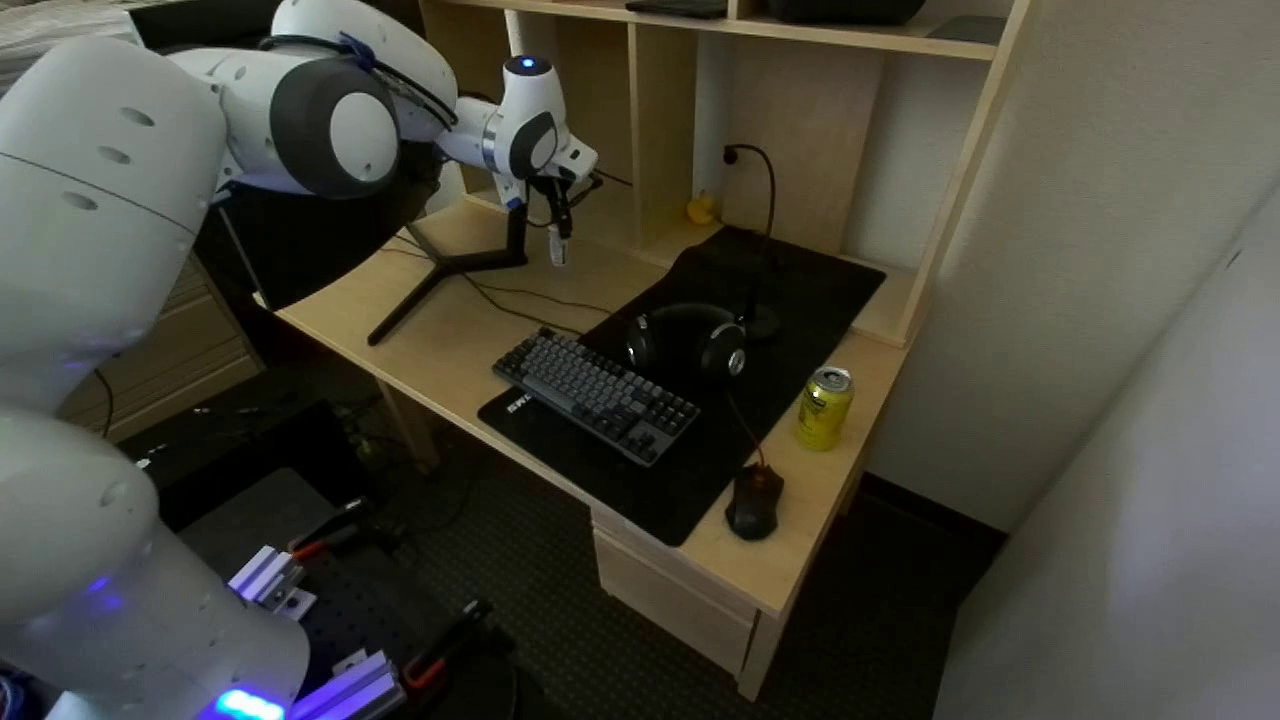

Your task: Move the glue forward then move the can from right to left.

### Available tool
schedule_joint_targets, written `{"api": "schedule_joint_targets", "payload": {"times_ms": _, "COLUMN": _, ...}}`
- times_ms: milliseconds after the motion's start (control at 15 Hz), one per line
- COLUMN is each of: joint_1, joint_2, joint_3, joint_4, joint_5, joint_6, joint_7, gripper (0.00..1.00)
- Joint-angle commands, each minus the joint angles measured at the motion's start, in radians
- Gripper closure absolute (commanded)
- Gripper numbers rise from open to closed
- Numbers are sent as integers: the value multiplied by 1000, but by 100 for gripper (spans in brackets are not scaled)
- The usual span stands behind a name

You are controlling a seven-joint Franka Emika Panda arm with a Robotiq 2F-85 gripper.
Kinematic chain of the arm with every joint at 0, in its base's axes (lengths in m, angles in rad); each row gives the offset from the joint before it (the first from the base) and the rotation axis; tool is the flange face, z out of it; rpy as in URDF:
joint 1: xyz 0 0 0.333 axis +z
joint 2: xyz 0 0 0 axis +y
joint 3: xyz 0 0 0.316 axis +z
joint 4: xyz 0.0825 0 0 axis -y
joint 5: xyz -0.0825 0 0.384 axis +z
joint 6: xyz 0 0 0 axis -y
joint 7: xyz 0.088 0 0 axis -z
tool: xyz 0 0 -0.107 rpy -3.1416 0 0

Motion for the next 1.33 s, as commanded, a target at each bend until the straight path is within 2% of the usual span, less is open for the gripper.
{"api": "schedule_joint_targets", "payload": {"times_ms": 0, "joint_1": -68, "joint_2": -202, "joint_3": 110, "joint_4": -150, "joint_5": 78, "joint_6": -80, "joint_7": -210, "gripper": 80}}
{"api": "schedule_joint_targets", "payload": {"times_ms": 267, "joint_1": -119, "joint_2": -402, "joint_3": 153, "joint_4": -301, "joint_5": 175, "joint_6": -267, "joint_7": -392, "gripper": 80}}
{"api": "schedule_joint_targets", "payload": {"times_ms": 467, "joint_1": -147, "joint_2": -534, "joint_3": 136, "joint_4": -432, "joint_5": 225, "joint_6": -447, "joint_7": -482, "gripper": 80}}
{"api": "schedule_joint_targets", "payload": {"times_ms": 600, "joint_1": -177, "joint_2": -601, "joint_3": 152, "joint_4": -530, "joint_5": 294, "joint_6": -496, "joint_7": -619, "gripper": 80}}
{"api": "schedule_joint_targets", "payload": {"times_ms": 733, "joint_1": -189, "joint_2": -661, "joint_3": 147, "joint_4": -637, "joint_5": 384, "joint_6": -460, "joint_7": -711, "gripper": 80}}
{"api": "schedule_joint_targets", "payload": {"times_ms": 800, "joint_1": -149, "joint_2": -570, "joint_3": 120, "joint_4": -492, "joint_5": 320, "joint_6": -493, "joint_7": -627, "gripper": 55}}
{"api": "schedule_joint_targets", "payload": {"times_ms": 1000, "joint_1": -161, "joint_2": -625, "joint_3": 121, "joint_4": -586, "joint_5": 361, "joint_6": -489, "joint_7": -684, "gripper": 55}}
{"api": "schedule_joint_targets", "payload": {"times_ms": 1067, "joint_1": -161, "joint_2": -631, "joint_3": 121, "joint_4": -594, "joint_5": 362, "joint_6": -488, "joint_7": -685, "gripper": 80}}
{"api": "schedule_joint_targets", "payload": {"times_ms": 1267, "joint_1": -99, "joint_2": -576, "joint_3": 128, "joint_4": -612, "joint_5": 218, "joint_6": -443, "joint_7": -693, "gripper": 80}}
